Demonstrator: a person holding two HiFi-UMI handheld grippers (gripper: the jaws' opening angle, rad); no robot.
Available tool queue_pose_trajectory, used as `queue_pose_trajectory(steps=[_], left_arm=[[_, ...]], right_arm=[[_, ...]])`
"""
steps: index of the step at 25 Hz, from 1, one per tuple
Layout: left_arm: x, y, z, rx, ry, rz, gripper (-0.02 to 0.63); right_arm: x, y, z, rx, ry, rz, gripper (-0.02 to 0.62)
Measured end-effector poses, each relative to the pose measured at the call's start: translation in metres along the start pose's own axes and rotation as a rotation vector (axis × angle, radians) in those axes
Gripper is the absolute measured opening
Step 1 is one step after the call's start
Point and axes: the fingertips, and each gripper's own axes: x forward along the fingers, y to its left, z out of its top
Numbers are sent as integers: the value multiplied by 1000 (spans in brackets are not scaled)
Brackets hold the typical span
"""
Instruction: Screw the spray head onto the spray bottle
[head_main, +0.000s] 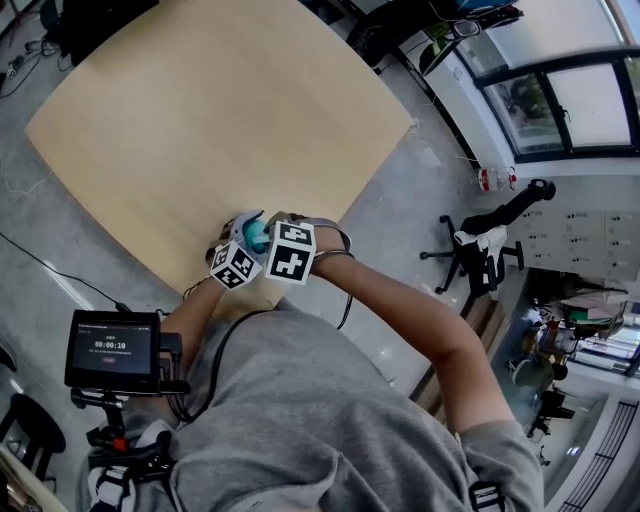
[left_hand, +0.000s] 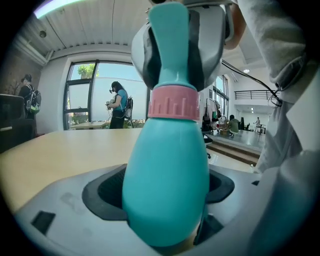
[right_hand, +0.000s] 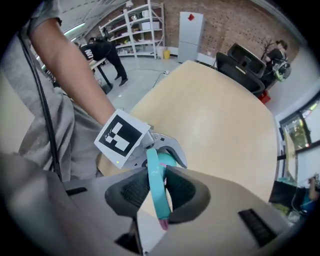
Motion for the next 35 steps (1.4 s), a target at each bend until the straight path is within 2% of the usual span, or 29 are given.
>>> queue_pose_trajectory(steps=[5,19,23,28,32,35], left_arm=[[1,-1,-2,30,21,25,383],[1,-3,-10,87,75,76,383],[3,-3,-19,79,77,73,385],[0,-1,-22,112,111,-32,394],[-17,5,-24,165,102,-64,396],[-57,-6,-20,176,108,-102,396]], right_arm=[[-1,-1,3,101,-11,23,95],[-1,1,6,220,-36,22,95],[1,1,8,178,-28,-14,95],[7,-4,9,148,-32,-32,95],[17,-15,6,38,-18,-95,95],[6,-2,16,-4,-14,-94,97]])
